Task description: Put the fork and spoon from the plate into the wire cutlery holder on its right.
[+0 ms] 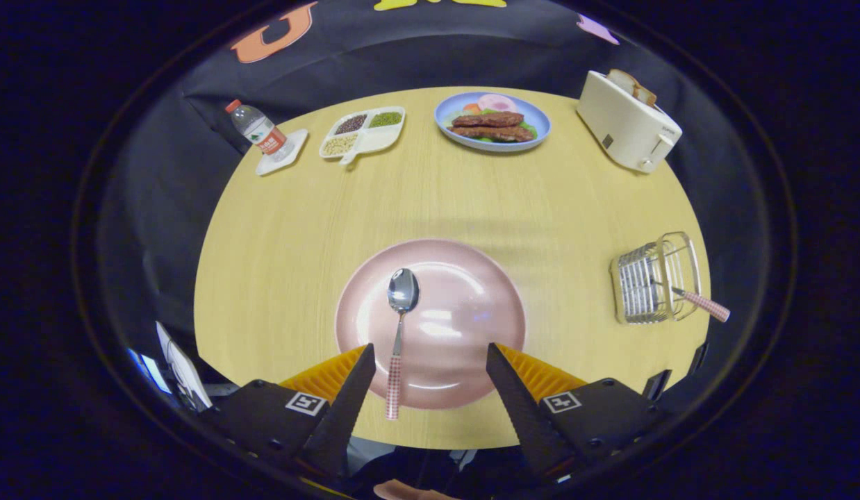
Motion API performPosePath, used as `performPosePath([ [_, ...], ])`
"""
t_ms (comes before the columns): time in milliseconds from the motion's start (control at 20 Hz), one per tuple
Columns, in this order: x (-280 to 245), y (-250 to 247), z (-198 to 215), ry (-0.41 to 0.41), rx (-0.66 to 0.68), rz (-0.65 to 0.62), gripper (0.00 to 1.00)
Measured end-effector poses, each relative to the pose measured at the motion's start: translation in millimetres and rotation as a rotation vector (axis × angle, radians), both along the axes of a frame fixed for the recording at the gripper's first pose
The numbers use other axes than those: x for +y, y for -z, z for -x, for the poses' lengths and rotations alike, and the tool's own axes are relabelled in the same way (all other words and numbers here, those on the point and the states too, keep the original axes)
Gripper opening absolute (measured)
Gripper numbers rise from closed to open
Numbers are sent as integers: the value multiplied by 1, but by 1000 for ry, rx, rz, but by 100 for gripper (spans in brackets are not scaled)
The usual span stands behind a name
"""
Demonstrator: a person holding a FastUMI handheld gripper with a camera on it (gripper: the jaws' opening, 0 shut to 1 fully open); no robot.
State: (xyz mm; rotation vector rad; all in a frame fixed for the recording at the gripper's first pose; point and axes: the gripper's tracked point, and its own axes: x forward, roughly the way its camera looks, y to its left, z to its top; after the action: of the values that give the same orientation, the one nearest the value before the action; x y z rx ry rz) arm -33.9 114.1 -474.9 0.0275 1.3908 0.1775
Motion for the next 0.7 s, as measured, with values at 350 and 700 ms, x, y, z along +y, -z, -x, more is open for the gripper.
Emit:
performPosePath([
  [350, 30, 45, 18, 11, 35, 53, 83],
  [700, 39, 63, 25, 53, 58, 51, 39],
])
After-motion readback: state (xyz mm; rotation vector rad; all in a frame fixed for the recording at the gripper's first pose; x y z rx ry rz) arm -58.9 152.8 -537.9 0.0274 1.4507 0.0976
